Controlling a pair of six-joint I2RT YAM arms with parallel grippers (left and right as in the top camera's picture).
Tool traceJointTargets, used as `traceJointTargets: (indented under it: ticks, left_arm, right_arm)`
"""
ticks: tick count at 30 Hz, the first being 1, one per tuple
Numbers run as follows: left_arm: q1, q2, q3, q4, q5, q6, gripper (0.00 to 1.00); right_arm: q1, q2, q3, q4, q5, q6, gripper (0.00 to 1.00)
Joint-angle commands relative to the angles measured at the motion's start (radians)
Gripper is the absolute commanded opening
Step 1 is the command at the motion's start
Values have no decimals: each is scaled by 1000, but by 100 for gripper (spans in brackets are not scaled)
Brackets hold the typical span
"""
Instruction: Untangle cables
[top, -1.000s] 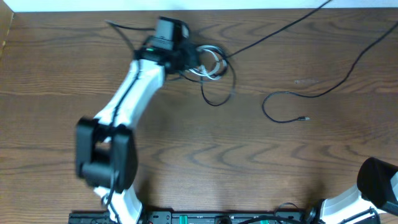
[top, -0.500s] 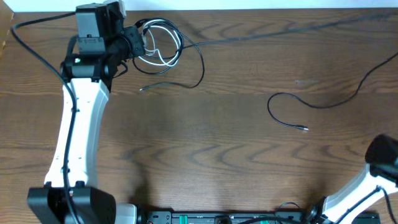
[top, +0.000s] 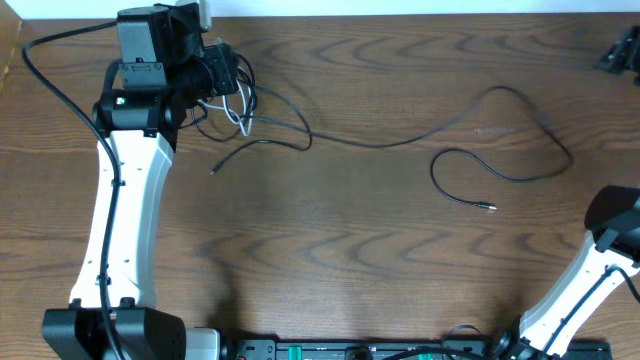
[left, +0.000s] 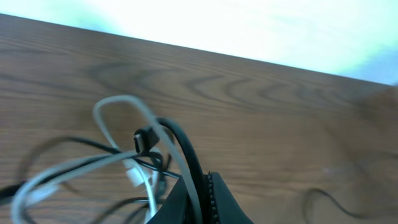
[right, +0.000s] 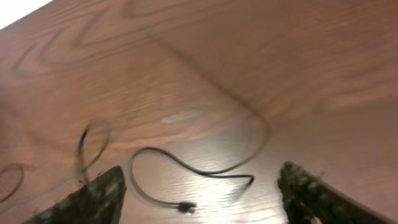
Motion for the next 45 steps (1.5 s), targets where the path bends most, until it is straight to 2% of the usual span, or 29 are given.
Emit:
traceJointTargets:
  ticks: [1,8,16,22,32,45]
  left_arm:
    - [-12,-28,11,5,148,14,7]
    - [-21,-32,11,32,153,3,7]
    - [-20,-34,13,94,164,-146,8]
    - [-20,-34,13,64,230,-172,8]
    - [-20,-34,13,-11,233,-179,7]
    - [-20,-34,13,-30,259,-179,7]
  right_arm:
    - [47,-3,7,2,-147,-189,82]
    - [164,-3,7,18,-284,-277,87]
    - [371,-1,7,70,-482,-446,86]
    - [566,10,7,97,-464,-547,87]
    - [849,87,7,84,-271,-671,89]
    - [919,230,7,71,-356,-737,80]
